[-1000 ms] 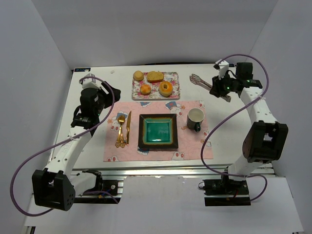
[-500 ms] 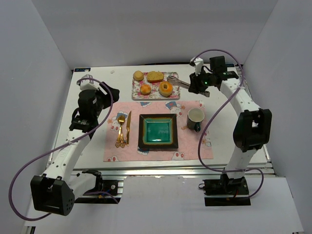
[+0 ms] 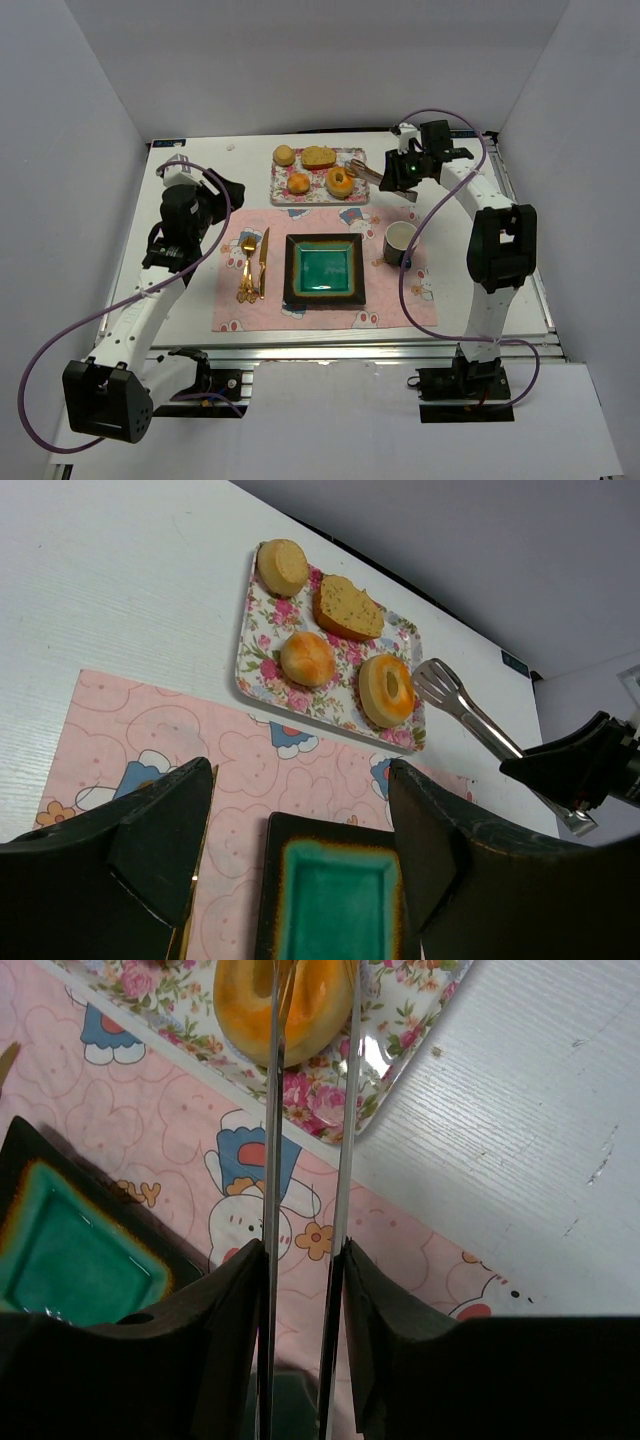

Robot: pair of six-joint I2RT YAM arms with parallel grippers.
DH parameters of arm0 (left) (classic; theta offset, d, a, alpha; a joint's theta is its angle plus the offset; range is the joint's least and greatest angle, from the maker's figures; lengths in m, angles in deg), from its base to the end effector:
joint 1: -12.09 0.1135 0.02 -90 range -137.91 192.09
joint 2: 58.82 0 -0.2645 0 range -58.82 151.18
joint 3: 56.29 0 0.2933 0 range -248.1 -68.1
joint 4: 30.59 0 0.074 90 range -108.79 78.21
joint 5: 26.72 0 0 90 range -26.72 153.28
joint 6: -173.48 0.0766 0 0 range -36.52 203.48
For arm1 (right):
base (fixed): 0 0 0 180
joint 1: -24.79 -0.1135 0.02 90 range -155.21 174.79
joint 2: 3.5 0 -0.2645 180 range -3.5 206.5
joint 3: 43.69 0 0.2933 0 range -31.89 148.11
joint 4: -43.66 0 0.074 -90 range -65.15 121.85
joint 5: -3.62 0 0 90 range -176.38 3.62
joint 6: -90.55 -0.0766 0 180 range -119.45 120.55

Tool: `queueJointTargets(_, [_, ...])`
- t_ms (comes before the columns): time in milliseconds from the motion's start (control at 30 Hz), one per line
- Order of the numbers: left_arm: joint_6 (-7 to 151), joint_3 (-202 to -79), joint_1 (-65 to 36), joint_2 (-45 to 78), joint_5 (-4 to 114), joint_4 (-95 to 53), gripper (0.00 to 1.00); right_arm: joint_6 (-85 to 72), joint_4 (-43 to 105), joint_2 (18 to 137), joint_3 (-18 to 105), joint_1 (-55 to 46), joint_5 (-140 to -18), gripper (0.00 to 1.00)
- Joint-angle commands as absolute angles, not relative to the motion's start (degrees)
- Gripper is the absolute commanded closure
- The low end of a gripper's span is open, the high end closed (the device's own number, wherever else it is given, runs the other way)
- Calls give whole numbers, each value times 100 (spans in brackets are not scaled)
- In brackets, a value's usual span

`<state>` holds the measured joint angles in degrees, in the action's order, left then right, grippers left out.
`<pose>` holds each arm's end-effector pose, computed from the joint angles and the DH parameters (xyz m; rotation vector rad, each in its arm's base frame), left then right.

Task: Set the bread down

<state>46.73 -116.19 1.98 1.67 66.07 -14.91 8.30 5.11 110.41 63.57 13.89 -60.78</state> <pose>0.3230 -0.0538 0.2985 -0.4682 1.8281 -0.5204 0.5037 0.1307 0.2198 -0.5897 2.2519 0.5526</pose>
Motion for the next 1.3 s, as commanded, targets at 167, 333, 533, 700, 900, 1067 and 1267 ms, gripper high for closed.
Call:
queueJointTargets(167, [4578, -11591, 190, 148, 6750, -1527, 19, 126, 1014, 11129, 6690, 1407, -5949, 57])
queueJointTargets(333, [4613, -11626, 190, 148, 6803, -1457, 19, -85, 1032, 11173, 6663, 1407, -5975, 54])
queueJointTargets(533, [4578, -11591, 190, 148, 6820, -1492, 19, -191, 1014, 11199, 6611, 1407, -5966, 52])
queueJointTargets(700, [4595, -11617, 181, 192, 6812, -1492, 19, -217, 971, 11226, 6532, 1407, -5958, 52])
queueJointTargets(900, [4595, -11608, 190, 227, 6803, -1536, 19, -200, 953, 11243, 6470, 1407, -5993, 50])
queueJointTargets(1067, [4595, -11617, 181, 244, 6794, -1536, 19, -209, 962, 11287, 6461, 1407, -6010, 48])
queueJointTargets(1267, [4595, -11626, 190, 218, 6803, -1527, 19, -244, 944, 11375, 6470, 1398, -6010, 48])
